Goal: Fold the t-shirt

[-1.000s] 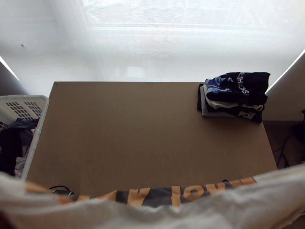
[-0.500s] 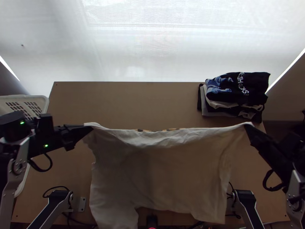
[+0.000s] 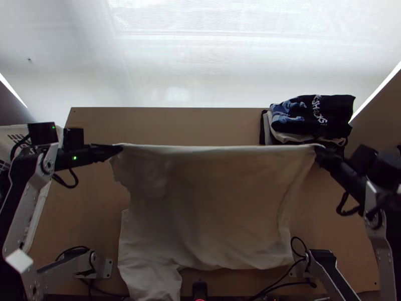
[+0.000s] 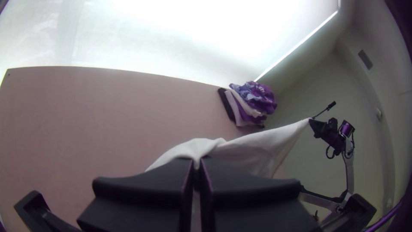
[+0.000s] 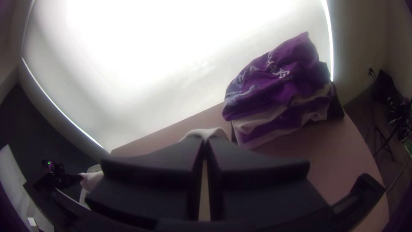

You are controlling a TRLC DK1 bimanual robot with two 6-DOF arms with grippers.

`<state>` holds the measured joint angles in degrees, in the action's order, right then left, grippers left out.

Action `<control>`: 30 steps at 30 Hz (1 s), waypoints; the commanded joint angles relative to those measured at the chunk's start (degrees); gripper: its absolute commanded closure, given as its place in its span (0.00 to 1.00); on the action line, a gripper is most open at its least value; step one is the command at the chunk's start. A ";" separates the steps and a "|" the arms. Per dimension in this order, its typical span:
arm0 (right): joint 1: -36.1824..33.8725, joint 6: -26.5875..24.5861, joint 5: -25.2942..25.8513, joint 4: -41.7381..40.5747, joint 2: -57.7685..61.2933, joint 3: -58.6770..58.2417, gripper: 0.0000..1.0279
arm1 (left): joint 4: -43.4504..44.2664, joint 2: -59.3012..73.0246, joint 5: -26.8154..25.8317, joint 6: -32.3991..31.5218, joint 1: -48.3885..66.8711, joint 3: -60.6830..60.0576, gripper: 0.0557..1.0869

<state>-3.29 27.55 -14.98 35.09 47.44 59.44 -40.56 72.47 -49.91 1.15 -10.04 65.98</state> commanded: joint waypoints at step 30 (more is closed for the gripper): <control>7.86 -6.19 0.66 -14.61 41.42 13.42 0.97 | 1.88 31.51 13.96 7.73 -4.46 17.52 0.96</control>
<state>2.24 21.54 -14.02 19.07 87.29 74.26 -36.97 103.63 -40.84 5.37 -15.97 84.55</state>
